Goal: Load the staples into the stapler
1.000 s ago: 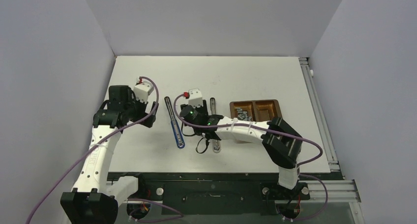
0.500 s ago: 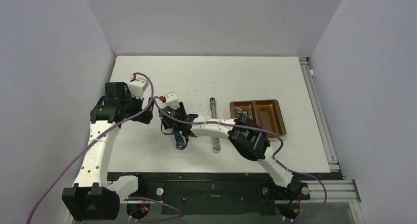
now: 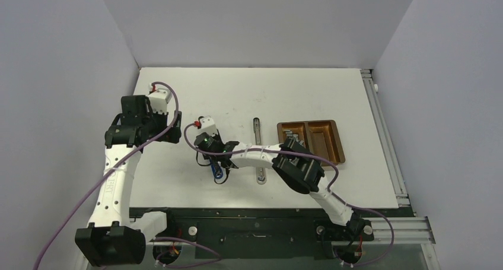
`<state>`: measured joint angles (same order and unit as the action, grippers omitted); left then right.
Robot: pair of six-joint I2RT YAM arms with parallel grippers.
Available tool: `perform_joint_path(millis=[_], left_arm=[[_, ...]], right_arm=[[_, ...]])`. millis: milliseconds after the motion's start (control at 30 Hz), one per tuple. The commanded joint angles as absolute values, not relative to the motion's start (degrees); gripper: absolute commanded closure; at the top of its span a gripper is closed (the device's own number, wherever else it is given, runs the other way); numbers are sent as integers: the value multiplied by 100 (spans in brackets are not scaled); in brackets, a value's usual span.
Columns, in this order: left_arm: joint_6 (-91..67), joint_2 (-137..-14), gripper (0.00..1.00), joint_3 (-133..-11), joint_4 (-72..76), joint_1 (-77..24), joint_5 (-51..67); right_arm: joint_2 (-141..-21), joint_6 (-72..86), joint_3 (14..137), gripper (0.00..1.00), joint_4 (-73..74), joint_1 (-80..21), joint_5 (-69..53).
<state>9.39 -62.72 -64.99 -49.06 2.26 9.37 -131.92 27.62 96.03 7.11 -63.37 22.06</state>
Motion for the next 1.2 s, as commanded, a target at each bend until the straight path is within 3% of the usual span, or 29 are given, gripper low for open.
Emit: perform_joint_path(millis=[0, 267, 533, 733, 867, 1033, 1167], left_arm=[[823, -6282, 4, -6695, -4776, 279, 816], [909, -6254, 4, -6664, -4819, 273, 872], [986, -6211, 4, -6654, -4899, 272, 952], [1049, -6150, 4, -6654, -5018, 272, 1031], [1104, -6063, 4, -6654, -5091, 272, 1058], [1238, -5965, 4, -6682, -5285, 272, 1221], [1246, -5861, 4, -6689, -5336, 272, 1218]], right_arm=[[-13147, 2855, 9444, 68, 472, -6299, 2254], [-12353, 3561, 8228, 81, 157, -6205, 2780], [-11704, 4289, 7106, 82, -178, -6234, 3110], [-11612, 4639, 7031, 81, -77, -6373, 3359], [-11665, 4823, 7208, 77, 233, -6398, 3456], [-11661, 4768, 7410, 60, 535, -6407, 3532], [-11189, 4516, 7315, 54, 587, -6458, 3680]])
